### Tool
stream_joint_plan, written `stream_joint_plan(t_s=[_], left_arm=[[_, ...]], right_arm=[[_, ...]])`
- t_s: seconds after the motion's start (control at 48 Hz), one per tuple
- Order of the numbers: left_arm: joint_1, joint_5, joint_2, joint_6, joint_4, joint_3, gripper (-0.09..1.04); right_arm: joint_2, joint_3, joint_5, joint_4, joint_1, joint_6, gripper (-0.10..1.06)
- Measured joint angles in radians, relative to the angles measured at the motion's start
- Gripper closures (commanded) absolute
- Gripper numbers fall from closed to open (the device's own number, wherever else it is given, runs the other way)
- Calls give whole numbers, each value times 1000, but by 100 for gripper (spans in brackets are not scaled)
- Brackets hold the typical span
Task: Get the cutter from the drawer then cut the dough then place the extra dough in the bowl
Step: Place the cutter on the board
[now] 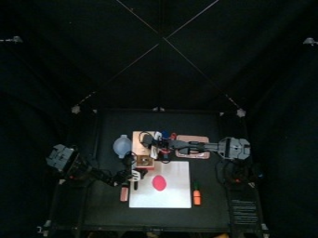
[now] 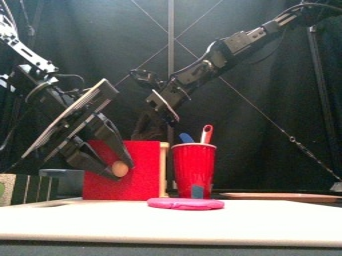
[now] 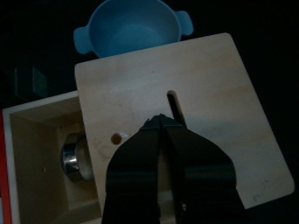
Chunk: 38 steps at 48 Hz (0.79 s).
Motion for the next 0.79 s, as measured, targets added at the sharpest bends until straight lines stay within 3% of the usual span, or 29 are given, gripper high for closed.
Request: stream_joint_plan(t_s=[0.312,0.625,0.792], left_arm=[[-2,0,2,0,-2,2,34],[-29,20,6,2,2,2,8],[-31,20,6,5,2,2,3]], right_arm=[[0,0,2,0,0,-2,92],[0,0,2,0,-2,-2,92],[0,0,3,0,0,0,92]])
